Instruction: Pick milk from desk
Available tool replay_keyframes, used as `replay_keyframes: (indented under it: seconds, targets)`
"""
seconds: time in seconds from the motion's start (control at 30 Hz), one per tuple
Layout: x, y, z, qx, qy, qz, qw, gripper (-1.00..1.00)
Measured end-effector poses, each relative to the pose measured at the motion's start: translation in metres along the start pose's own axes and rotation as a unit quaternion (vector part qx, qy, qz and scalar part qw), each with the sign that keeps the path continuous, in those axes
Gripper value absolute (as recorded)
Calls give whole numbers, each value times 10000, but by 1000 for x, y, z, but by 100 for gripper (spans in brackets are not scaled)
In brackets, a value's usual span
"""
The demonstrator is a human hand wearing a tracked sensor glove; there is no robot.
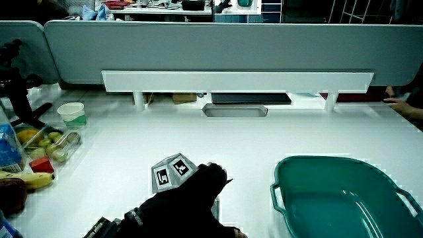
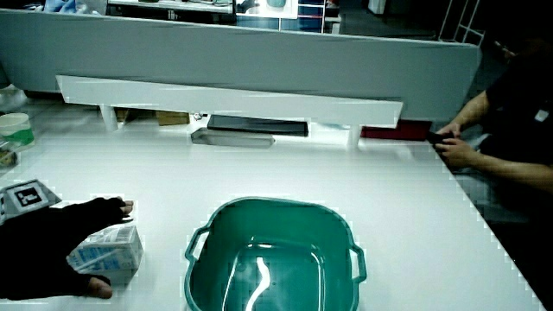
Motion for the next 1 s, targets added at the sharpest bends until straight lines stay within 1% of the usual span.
replay_keyframes:
  seconds: [0.03, 0.07, 0.1, 0.13, 0.17, 0.2, 0.23, 0.27, 0.33, 0.37, 0.43, 0.57, 0.7, 0.73, 0.77, 0.83, 0.9, 1.0]
  targets:
    - [-6, 4, 0, 56, -7, -10, 10000, 0]
    - [-10, 6, 1, 25, -23, 35, 10000, 0]
    - [-17, 10, 0, 18, -151, -5, 9999, 0]
    - [-19, 11, 1, 45, -51, 123, 9999, 0]
    - [-18, 10, 4, -11, -63, 347, 9994, 0]
    - [-22, 13, 4, -33, -135, 410, 9991, 0]
    - [-21, 13, 6, -99, -124, 541, 9984, 0]
    - [-25, 16, 6, -81, -130, 536, 9984, 0]
    - [-28, 18, 7, -159, -169, 722, 9971, 0]
    - [-31, 20, 7, -151, -180, 721, 9971, 0]
    - [-35, 22, 7, -228, -209, 871, 9957, 0]
    - [-42, 25, 7, -254, -181, 970, 9948, 0]
    - [-45, 26, 6, -309, -222, 1056, 9937, 0]
    - [-47, 27, 6, -283, -192, 1020, 9942, 0]
    - [-45, 27, 6, -290, -217, 1067, 9936, 0]
    - [-45, 27, 6, -290, -184, 1036, 9940, 0]
    - [-45, 28, 5, -304, -215, 1052, 9938, 0]
    - [-45, 28, 5, -344, -178, 1055, 9937, 3]
